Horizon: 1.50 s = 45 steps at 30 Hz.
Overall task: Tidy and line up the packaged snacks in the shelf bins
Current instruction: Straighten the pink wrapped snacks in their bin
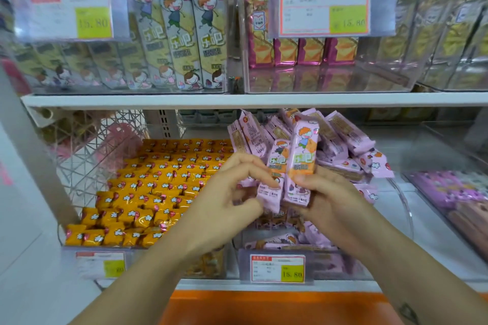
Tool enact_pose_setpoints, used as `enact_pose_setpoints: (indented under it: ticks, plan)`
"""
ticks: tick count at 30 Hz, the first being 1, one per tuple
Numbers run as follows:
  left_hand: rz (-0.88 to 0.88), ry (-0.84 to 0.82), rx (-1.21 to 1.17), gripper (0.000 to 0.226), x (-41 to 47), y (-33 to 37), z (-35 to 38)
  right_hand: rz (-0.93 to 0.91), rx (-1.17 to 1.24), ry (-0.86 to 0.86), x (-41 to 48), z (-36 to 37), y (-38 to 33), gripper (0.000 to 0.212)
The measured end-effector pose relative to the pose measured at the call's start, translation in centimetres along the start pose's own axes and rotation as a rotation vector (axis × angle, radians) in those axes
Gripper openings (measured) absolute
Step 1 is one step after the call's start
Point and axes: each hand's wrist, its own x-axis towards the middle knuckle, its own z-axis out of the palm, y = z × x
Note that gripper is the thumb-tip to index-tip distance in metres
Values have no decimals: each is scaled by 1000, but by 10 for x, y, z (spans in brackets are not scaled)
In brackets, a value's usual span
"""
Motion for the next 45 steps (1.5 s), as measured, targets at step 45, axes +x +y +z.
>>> enact_pose_setpoints:
  ticks: [45]
  plan:
    - [-486,-37,-310,51,-14,0,-62,321,-1725,-770,60,10,30,48]
